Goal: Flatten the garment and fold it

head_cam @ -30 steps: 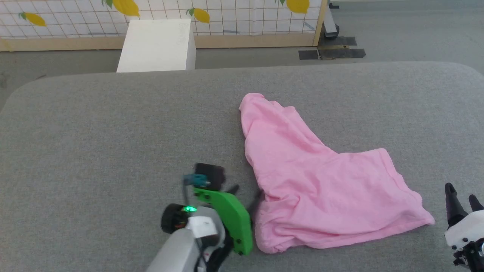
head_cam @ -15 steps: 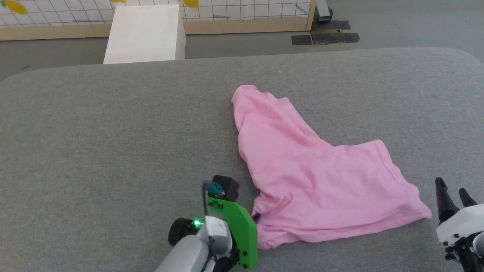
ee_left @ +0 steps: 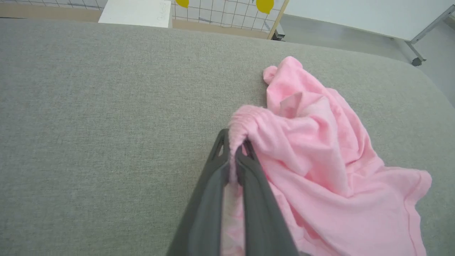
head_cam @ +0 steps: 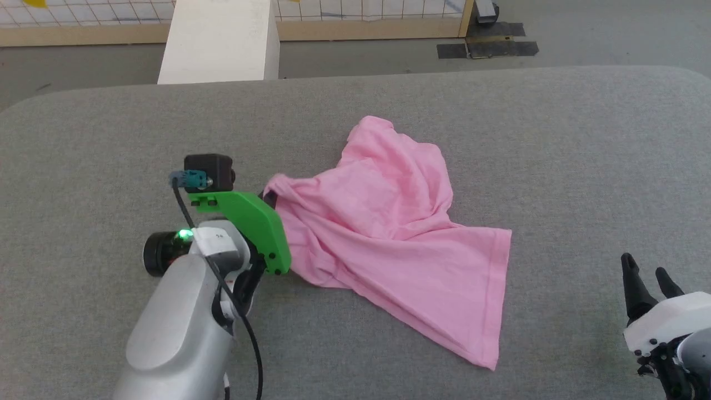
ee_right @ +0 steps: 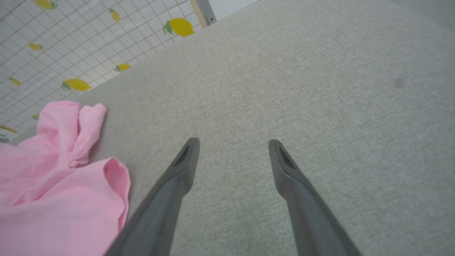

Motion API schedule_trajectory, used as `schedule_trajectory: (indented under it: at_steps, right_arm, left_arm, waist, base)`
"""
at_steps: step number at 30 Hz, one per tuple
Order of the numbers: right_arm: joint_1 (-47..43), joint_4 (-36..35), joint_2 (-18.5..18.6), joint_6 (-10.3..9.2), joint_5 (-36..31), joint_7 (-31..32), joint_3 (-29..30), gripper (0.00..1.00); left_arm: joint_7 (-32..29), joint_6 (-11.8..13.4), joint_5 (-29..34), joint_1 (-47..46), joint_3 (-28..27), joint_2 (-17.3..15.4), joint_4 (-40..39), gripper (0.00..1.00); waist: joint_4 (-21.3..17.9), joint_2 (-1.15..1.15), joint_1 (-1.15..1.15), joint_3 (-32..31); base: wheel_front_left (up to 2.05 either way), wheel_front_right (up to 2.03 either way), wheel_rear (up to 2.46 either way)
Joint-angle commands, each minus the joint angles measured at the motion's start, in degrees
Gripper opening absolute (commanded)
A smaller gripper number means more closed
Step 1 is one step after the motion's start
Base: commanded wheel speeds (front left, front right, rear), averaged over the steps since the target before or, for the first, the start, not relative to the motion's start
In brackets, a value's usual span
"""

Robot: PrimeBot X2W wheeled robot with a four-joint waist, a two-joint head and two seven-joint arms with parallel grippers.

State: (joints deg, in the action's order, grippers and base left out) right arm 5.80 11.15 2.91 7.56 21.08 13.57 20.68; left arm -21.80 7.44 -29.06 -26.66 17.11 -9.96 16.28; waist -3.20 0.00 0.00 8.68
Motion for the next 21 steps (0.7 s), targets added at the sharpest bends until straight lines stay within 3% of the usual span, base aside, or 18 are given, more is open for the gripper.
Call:
schedule_trajectory:
  at_steps: [1, 3, 8, 15, 18, 21]
  right_arm:
    - [0.8, 0.26, -0.03, -0.08, 0.28, -0.39, -0.31, 1.0]
    - [0.87, 0.42, -0.03, -0.08, 0.34, -0.46, -0.76, 1.0]
    - [0.72, 0.67, -0.03, -0.08, 0.3, -0.77, -1.59, 1.0]
    - [-1.02, -0.56, -0.03, -0.08, 0.09, -0.86, -4.16, 1.0]
    - [-2.07, -1.51, -0.03, -0.08, -0.77, 0.3, -5.94, 1.0]
    - [-2.12, -2.52, -0.03, -0.08, -2.3, 2.66, -9.23, 1.0]
  left_arm:
    - [-1.02, 0.49, 0.36, 0.09, -0.04, -0.59, 1.69, 0.13]
    - [-2.34, 0.46, 0.08, 0.68, 0.2, -0.97, 4.29, 1.0]
    - [1.7, 0.31, -0.78, 1.22, -1.5, -1.16, 5.84, 1.0]
    - [22.08, -1.3, 2.88, 7.12, -3.74, -3.31, -1.94, 1.0]
    - [31.11, -0.86, 5.27, 11.73, -4.09, -3.86, -4.03, 1.0]
    - [35.27, -0.39, 6.7, 16.05, -4.0, -3.35, -5.26, 1.0]
  waist:
    - [0.1, 0.0, 0.0, 0.11]
    - [0.14, 0.0, 0.0, 0.23]
    - [0.45, 0.0, 0.0, -0.34]
    - [1.28, 0.0, 0.0, -2.27]
    - [1.92, 0.0, 0.0, -2.63]
    - [2.66, 0.0, 0.0, -2.45]
  base:
    - [0.0, 0.0, 0.0]
    - [0.0, 0.0, 0.0]
    - [0.0, 0.0, 0.0]
    - [0.0, 0.0, 0.0]
    - [0.0, 0.0, 0.0]
    - [0.0, 0.0, 0.0]
